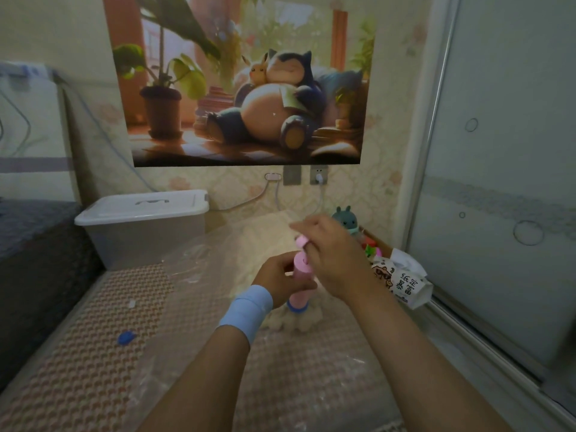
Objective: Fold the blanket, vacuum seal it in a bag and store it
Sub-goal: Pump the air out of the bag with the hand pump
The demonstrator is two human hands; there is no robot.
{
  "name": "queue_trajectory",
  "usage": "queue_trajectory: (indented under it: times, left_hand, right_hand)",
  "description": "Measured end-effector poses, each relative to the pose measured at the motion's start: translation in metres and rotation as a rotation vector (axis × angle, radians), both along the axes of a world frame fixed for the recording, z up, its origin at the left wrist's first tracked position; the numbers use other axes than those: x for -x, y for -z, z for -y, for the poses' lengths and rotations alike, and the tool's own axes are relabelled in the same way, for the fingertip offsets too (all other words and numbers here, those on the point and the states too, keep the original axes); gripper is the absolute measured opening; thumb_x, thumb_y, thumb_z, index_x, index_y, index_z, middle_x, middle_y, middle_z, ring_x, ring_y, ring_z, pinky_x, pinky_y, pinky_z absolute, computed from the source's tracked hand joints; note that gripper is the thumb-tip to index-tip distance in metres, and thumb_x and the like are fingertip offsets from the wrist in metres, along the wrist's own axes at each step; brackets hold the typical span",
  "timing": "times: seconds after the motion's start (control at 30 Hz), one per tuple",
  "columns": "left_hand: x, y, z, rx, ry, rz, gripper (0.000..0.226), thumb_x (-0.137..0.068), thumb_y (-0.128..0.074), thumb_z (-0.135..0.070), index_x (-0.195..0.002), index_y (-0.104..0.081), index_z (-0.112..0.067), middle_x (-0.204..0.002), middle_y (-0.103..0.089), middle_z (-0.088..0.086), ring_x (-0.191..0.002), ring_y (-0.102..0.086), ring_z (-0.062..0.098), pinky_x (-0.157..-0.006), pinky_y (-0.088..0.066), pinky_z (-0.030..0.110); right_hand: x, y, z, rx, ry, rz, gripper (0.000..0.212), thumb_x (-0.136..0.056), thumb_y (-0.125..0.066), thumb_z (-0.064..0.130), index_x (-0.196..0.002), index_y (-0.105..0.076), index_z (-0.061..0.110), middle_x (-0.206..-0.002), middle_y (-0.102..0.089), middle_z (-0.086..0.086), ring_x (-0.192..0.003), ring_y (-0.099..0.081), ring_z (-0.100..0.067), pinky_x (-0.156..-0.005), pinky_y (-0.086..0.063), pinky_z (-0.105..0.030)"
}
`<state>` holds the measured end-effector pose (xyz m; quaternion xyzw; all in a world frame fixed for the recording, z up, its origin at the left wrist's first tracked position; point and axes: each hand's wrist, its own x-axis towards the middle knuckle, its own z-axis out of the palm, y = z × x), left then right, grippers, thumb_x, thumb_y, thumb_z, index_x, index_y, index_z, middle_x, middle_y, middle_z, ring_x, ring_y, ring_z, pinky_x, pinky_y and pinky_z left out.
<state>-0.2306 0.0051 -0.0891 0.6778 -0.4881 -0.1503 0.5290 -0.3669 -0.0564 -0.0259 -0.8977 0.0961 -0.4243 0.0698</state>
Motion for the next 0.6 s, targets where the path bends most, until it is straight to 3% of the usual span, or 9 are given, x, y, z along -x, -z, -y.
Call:
queue_trajectory:
  times: [0.1, 0.17, 0.3, 0.37, 0.43, 0.6]
  left_hand:
    - [0.000, 0.003, 0.005, -0.031, 0.018, 0.023, 0.053, -0.057, -0.088, -0.022, -0.107, -0.071, -0.029, -0.101, -0.072, -0.012, -0.098, -0.065, 0.015, -0.090, -0.054, 0.040]
    - [0.005, 0.004, 0.008, -0.032, 0.024, 0.045, 0.052, -0.056, -0.087, -0.030, -0.105, -0.070, -0.033, -0.099, -0.072, -0.014, -0.097, -0.065, 0.014, -0.089, -0.054, 0.040]
    - [0.011, 0.001, 0.008, 0.024, 0.027, 0.055, 0.028, -0.060, -0.068, -0.049, -0.087, -0.068, -0.044, -0.091, -0.073, -0.011, -0.091, -0.066, 0.013, -0.087, -0.054, 0.039]
    - [0.009, 0.002, 0.008, 0.039, 0.022, 0.063, 0.025, -0.060, -0.066, -0.049, -0.084, -0.067, -0.043, -0.088, -0.073, -0.010, -0.090, -0.067, 0.014, -0.086, -0.055, 0.040]
    - [0.005, 0.003, 0.007, 0.044, 0.033, 0.059, 0.035, -0.056, -0.075, -0.048, -0.090, -0.069, -0.040, -0.091, -0.073, -0.011, -0.089, -0.067, 0.013, -0.086, -0.055, 0.040]
    - [0.004, 0.005, 0.012, 0.002, 0.067, 0.088, 0.047, -0.056, -0.087, -0.037, -0.098, -0.068, -0.042, -0.098, -0.072, -0.014, -0.094, -0.066, 0.010, -0.091, -0.053, 0.036]
  right_hand:
    - [0.017, -0.028, -0.005, 0.156, -0.027, 0.382, 0.034, -0.096, -0.048, 0.012, -0.124, -0.067, 0.006, -0.111, -0.060, -0.010, -0.099, -0.058, -0.022, -0.082, -0.047, -0.027]
    - [0.018, -0.023, -0.002, 0.151, 0.001, 0.429, 0.035, -0.095, -0.048, 0.009, -0.124, -0.067, 0.006, -0.112, -0.060, -0.010, -0.099, -0.057, -0.022, -0.082, -0.047, -0.027]
    - [0.008, 0.019, 0.008, -0.121, 0.050, -0.094, 0.051, -0.087, -0.034, 0.025, -0.126, -0.064, 0.014, -0.131, -0.055, -0.007, -0.120, -0.051, -0.023, -0.099, -0.045, -0.042]
    - [0.006, 0.020, 0.008, -0.153, 0.052, -0.197, 0.055, -0.084, -0.033, 0.026, -0.129, -0.063, 0.015, -0.139, -0.051, -0.008, -0.127, -0.047, -0.025, -0.105, -0.041, -0.043]
    - [0.010, 0.003, 0.005, -0.067, 0.025, -0.070, 0.052, -0.087, -0.034, 0.023, -0.128, -0.064, 0.013, -0.136, -0.055, -0.009, -0.123, -0.050, -0.026, -0.102, -0.045, -0.044]
    - [0.029, -0.032, 0.000, 0.106, 0.031, 0.501, 0.041, -0.090, -0.043, 0.004, -0.126, -0.063, 0.004, -0.119, -0.060, -0.010, -0.109, -0.057, -0.021, -0.091, -0.047, -0.029]
